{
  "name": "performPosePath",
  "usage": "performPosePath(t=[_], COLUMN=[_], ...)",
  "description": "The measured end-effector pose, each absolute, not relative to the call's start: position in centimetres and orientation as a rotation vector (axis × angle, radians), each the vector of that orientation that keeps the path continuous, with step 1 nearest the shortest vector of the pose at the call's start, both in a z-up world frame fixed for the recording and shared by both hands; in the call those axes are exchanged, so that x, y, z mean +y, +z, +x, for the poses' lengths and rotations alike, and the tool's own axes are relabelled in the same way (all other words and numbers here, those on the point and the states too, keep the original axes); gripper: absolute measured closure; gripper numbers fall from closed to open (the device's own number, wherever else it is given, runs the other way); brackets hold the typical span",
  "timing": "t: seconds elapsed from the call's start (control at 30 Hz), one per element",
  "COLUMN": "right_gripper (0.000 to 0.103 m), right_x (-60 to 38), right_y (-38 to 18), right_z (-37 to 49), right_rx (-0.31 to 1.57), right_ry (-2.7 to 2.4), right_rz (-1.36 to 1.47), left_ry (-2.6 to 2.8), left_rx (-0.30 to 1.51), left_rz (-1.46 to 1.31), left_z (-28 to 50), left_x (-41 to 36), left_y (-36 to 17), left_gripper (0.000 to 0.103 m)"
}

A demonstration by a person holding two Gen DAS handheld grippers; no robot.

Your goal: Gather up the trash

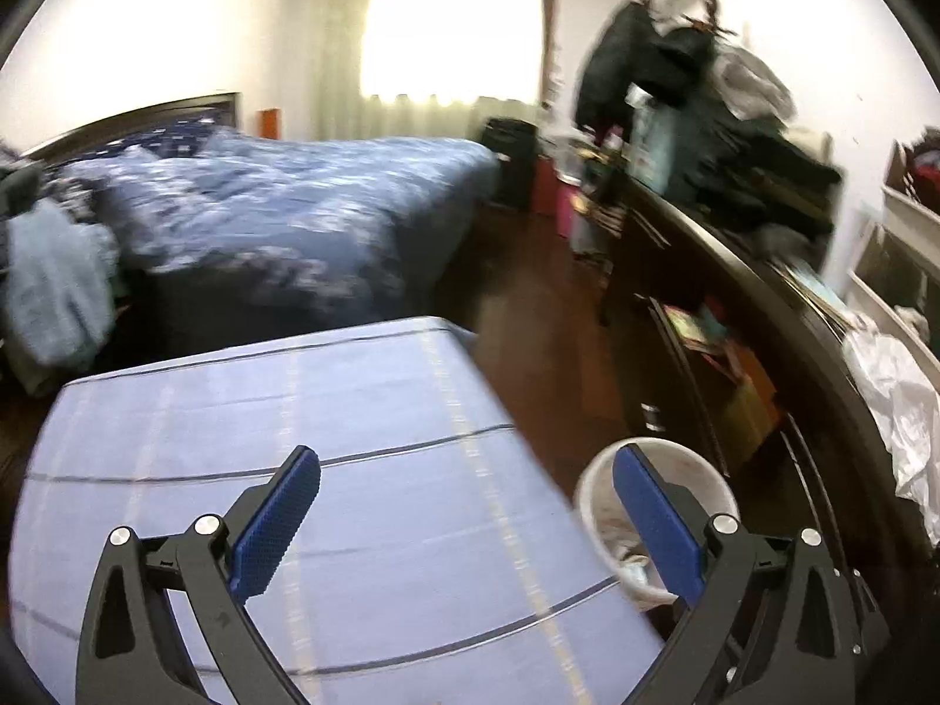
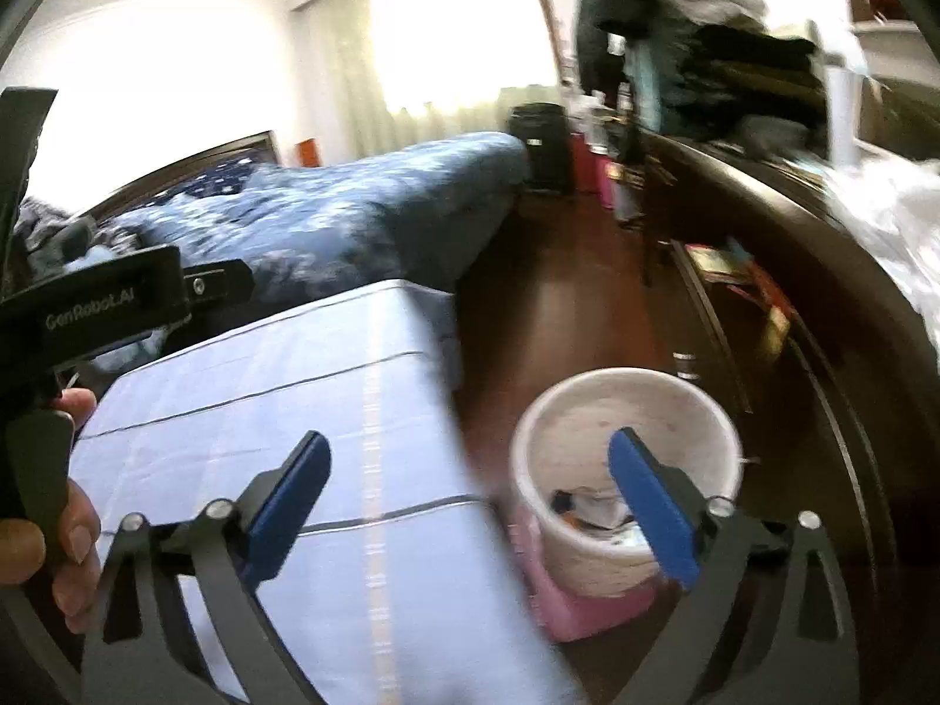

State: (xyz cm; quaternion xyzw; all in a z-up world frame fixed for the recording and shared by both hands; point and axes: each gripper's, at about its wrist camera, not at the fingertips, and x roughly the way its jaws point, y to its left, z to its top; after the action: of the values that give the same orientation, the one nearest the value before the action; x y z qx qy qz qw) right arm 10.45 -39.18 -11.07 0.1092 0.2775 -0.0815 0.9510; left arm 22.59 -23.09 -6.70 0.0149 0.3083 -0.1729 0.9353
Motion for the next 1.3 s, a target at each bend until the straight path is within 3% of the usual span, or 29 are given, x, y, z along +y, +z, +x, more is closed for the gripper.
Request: performPosePath(t=[0.63,1.3], right_gripper=[0.003,0.003], right_x=[-23.3,-16.0], right_y=[-7.0,-4.5], right_z=[8.6,1.6], right_rx=[0.591,0.543], right_ry=[0.106,0.207], right_rz=[0.126,0.015], left_ry=[-0.033,0.097], left_rx=[0.568,0.485], left_rz=[-0.108,-0.157], left_z=[14.2,5.3], left_x=[-3.9,2.2], left_y=[-4.4,-3.4], left_gripper=[0.004,0.004])
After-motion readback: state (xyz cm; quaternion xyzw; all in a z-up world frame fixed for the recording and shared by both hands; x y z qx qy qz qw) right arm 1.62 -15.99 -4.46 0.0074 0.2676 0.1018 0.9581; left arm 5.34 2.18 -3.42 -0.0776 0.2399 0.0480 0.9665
